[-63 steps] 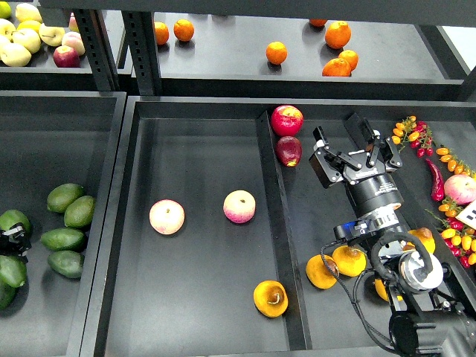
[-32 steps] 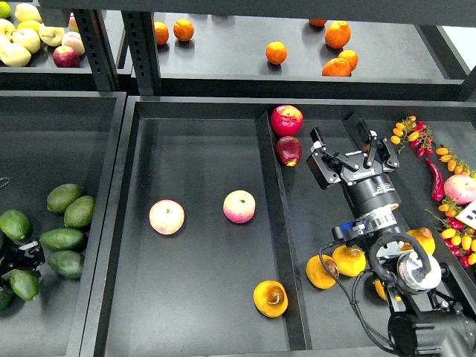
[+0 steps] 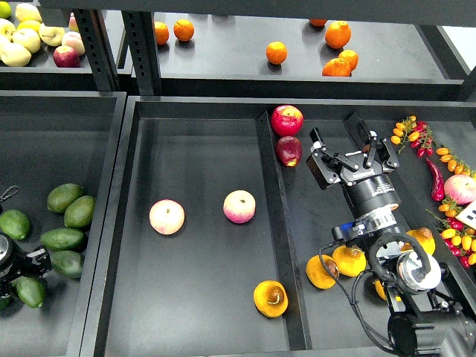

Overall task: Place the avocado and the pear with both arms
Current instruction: 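Withdraw the left gripper and move the right gripper toward the yellow pear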

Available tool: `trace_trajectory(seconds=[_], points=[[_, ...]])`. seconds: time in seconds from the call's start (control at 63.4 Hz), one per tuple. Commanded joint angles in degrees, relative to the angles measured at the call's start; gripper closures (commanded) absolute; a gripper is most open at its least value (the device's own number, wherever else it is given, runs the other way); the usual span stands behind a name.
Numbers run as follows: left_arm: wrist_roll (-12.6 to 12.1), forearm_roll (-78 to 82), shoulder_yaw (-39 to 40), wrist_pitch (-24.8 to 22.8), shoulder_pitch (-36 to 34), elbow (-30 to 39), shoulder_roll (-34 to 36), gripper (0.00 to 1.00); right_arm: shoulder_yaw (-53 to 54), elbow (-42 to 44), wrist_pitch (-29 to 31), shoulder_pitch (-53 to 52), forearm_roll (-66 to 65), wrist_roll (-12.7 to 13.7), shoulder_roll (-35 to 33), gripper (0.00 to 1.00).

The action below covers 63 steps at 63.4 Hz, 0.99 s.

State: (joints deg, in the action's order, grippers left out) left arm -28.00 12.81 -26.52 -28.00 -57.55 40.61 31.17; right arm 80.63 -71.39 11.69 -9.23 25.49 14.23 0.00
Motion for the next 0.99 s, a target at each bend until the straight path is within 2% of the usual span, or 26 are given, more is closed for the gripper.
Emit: trace_trajectory(seconds=[0.0,0.284,0.363,0.489,0.82,0.977], points=[[0.0,0.02,-0.02,0.0,0.07,-0.09,-0.05,0.54,-0.21,0.03,0.0,0.0,0.0,0.0,0.0,0.0],[0.0,0.11,-0.02,0.0,-0.11,0.0,0.03,0.44,-0.3,0.2,0.0,0.0,0.09,0.0,0.0,0.0],[0.0,0.19,-0.02,0.0,-0.11,0.08,0.03,0.36,-0.3,0.38,0.0,0.0,0.09,0.0,0.0,0.0],[0.0,0.37,-0.02,0.0,-0.19,0.08,0.03,0.31,-0.3,0.55,0.08,0.0,0.09,0.0,0.0,0.0],[0.0,0.63,-0.02,0.0,-0.46,0.17,0.21,0.03,-0.3,0.64,0.08,0.0,0.09,0.0,0.0,0.0],[0.0,0.37,2.26,0.0,-0.99,0.87,1.52,0.01,-0.65,0.99,0.08,0.0,0.09,0.0,0.0,0.0]])
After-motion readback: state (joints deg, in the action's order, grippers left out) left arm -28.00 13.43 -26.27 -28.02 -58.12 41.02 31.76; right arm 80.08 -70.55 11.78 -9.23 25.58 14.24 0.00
